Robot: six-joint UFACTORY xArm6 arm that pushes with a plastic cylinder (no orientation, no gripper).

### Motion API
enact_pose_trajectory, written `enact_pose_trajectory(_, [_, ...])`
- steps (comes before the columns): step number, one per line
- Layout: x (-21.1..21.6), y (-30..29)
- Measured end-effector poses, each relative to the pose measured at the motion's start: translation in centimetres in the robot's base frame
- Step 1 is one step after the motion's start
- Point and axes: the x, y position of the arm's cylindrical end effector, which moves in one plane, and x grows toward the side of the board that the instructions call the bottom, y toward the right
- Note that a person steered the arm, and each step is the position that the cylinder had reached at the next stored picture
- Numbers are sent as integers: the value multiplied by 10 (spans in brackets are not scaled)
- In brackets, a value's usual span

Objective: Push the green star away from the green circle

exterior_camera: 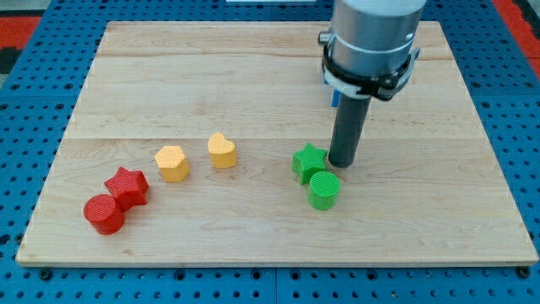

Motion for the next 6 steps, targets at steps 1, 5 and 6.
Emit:
enact_pose_trajectory(1, [16,15])
enact_pose_trajectory(5, [4,-49])
enact_pose_trajectory(6, [11,-49])
